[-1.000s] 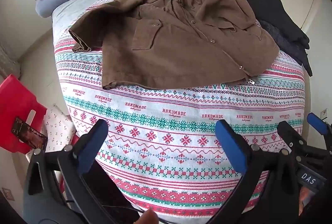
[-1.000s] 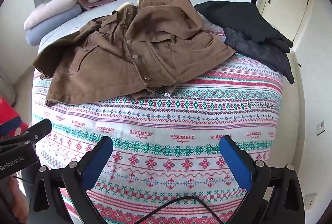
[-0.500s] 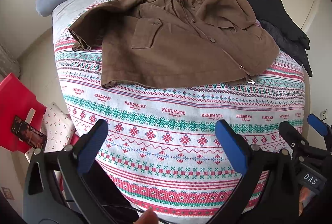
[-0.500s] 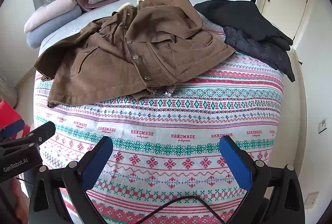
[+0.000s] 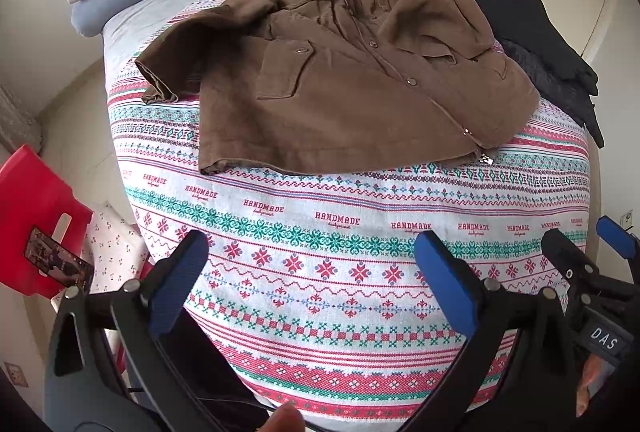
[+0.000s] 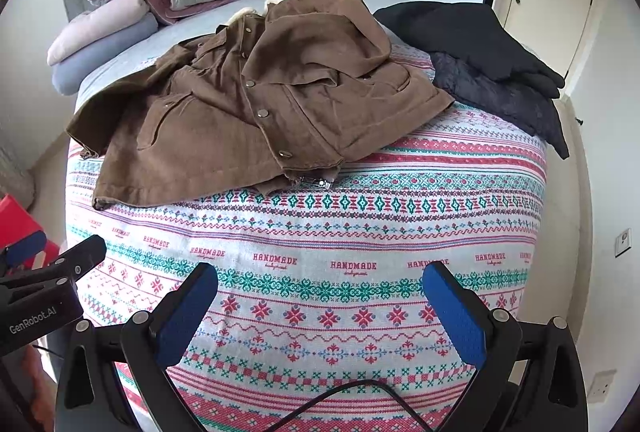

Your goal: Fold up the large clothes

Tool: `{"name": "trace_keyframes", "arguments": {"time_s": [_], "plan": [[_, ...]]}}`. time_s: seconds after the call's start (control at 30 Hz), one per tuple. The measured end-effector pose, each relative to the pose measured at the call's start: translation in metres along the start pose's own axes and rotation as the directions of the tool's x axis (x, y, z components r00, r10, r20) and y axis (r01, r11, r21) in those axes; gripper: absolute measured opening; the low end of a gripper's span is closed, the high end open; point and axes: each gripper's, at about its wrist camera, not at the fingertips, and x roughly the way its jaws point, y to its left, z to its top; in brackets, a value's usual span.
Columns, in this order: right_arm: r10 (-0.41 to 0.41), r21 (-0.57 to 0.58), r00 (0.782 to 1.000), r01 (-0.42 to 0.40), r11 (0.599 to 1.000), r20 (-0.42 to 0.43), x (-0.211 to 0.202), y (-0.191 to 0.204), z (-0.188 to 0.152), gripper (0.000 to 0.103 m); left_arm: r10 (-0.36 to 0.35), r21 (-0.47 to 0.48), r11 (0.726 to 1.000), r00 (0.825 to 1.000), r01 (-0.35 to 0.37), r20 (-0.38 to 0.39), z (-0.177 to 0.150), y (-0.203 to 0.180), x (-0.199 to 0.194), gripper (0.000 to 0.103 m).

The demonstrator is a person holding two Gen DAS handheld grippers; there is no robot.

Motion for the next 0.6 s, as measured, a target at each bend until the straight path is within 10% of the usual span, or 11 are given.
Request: {"name": "trace_keyframes", "arguments": {"time_s": [0.6], "plan": [[-0.013, 0.027, 1.0, 0.013, 1.0, -0.003, 0.005, -0.009, 0.002, 0.103, -0.009, 0.031, 0.999, 1.0, 0.009, 0.009, 0.001, -0.013, 0.0, 0.103]]}}
